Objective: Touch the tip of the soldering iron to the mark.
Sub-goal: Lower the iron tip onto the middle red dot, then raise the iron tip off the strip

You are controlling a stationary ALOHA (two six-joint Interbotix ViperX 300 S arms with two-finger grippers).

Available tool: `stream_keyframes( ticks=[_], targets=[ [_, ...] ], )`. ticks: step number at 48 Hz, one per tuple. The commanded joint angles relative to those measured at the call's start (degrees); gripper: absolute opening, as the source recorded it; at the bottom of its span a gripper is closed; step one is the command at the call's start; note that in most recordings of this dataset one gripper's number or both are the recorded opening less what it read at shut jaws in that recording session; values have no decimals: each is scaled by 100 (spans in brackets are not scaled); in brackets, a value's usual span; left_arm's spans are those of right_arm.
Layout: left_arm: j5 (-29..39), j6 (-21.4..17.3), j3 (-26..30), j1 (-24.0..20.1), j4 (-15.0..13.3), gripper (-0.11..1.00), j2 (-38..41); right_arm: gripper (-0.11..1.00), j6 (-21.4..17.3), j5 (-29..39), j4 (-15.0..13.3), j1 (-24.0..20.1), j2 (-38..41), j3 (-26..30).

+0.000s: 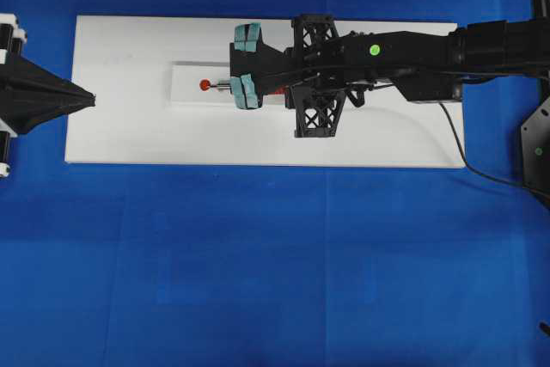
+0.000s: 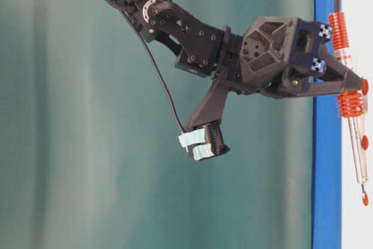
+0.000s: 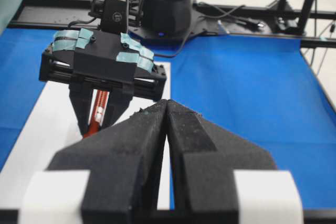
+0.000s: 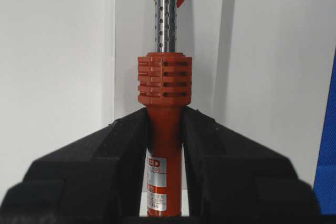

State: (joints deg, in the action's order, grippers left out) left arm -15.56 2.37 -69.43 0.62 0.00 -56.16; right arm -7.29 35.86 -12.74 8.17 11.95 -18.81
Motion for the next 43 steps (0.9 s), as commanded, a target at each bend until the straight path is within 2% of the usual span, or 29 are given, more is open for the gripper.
stream_keyframes(
  ticks=[1, 30, 43],
  targets=[
    [-26, 0, 62, 9, 9, 0, 35, 6, 9, -35, 18, 0, -97, 141],
    [-18, 9, 62, 18, 9, 0, 44, 6, 0, 18, 18, -18, -158, 185],
    [-18, 9, 62, 18, 9, 0, 44, 6, -9, 264, -9, -18, -932, 229]
  ],
)
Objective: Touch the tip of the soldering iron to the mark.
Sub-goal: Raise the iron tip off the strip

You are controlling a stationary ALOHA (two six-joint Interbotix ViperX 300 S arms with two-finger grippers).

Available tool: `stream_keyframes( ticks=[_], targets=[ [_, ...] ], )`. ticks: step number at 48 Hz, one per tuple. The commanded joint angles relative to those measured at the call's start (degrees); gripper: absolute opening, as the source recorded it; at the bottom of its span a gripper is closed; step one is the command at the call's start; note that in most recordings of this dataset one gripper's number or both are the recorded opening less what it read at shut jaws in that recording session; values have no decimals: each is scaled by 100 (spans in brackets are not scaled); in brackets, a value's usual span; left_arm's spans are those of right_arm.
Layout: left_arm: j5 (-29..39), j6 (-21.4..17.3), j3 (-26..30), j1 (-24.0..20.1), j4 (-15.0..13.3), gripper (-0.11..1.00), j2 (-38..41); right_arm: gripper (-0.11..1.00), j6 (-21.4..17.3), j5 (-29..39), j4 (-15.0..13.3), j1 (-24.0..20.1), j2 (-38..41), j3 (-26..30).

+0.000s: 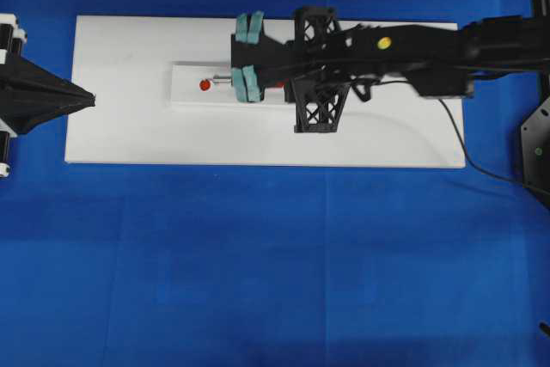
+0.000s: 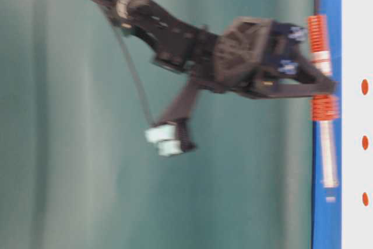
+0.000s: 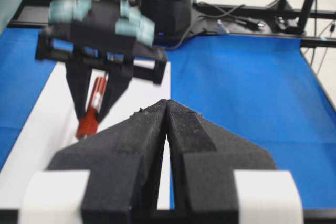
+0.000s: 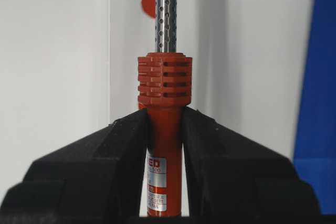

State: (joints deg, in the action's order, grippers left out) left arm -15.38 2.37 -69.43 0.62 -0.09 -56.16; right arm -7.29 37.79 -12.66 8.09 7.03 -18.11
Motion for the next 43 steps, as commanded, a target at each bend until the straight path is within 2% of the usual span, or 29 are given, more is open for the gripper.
stream_keyframes(
  ticks=[1, 12, 26, 43],
  targets=[
    [-26, 9, 62, 18, 18, 0, 44, 6, -9, 114, -26, -9, -492, 158],
    [-26, 9, 62, 18, 18, 0, 35, 6, -18, 510, -62, -9, -1020, 202],
    [-26, 9, 62, 18, 18, 0, 35, 6, -18, 554, -62, -35, -1037, 149],
    [-18, 9, 62, 18, 18, 0, 35, 6, -62, 721, -35, -35, -1450, -510]
  ],
)
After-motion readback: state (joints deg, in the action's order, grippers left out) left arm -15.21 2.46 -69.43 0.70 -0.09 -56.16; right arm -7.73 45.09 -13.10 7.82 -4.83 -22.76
